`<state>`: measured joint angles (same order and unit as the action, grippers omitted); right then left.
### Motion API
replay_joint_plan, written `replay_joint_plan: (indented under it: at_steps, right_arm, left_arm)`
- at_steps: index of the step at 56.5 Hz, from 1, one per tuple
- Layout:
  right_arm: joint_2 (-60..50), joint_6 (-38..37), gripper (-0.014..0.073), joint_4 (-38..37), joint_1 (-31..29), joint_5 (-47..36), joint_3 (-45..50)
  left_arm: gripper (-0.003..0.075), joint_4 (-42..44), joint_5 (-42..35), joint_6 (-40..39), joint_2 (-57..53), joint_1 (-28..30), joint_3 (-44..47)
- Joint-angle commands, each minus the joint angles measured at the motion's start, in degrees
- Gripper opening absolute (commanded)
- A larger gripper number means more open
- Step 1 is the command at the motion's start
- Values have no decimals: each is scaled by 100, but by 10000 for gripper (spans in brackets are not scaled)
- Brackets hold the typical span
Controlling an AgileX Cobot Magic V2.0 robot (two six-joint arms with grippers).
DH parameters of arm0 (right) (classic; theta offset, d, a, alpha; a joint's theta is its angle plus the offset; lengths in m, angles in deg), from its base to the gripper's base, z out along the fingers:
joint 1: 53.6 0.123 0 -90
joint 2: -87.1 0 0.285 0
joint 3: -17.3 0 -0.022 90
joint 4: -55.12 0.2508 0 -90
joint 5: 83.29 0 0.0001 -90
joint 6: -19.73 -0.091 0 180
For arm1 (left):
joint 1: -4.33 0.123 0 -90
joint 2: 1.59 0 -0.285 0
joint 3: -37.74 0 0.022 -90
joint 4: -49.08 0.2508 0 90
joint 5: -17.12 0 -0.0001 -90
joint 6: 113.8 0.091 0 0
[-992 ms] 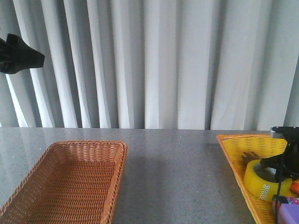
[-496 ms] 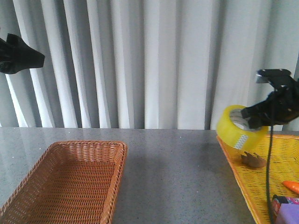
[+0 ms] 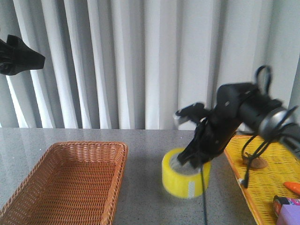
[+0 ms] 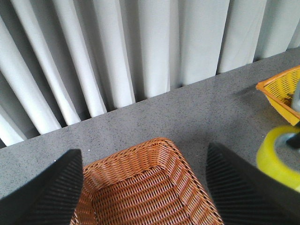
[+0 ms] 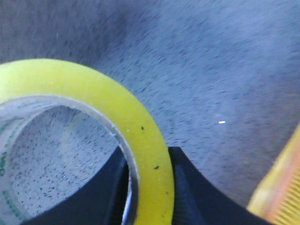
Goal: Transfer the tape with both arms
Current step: 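Carry the tape roll with the right gripper and set it on the table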
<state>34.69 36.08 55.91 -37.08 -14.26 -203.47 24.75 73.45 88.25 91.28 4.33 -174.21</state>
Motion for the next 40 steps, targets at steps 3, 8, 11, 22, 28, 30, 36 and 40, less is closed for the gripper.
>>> replay_joint_plan:
  at_steps: [3,8,11,22,28,30,36,40]
  right_arm:
    - [-53,-203,20,-181,72,-397,58]
    - [105,-401,50,-181,72,-551,120]
    - [175,-419,78,-159,72,-597,120]
    - [239,-567,288,-153,72,-694,120]
    - [220,-752,414,-177,59,-699,87]
    - [187,-772,445,-191,52,-727,86]
    - [-99,-897,510,-218,45,-1003,81]
    - [-405,-928,508,-259,40,-1238,81]
  left_arm:
    - [522,-145,-295,-40,-226,0,-168]
    - [522,-145,-288,-40,-226,0,-168]
    - [522,-145,-274,-40,-226,0,-168]
    - [522,-145,-244,-40,-226,0,-168]
    - [522,-145,-237,-40,-226,-4,-168]
    - [522,-145,-215,-40,-226,-4,-168]
    - [522,-151,-168,-40,-226,-10,-168]
    - [522,-151,-162,-40,-226,-10,-168]
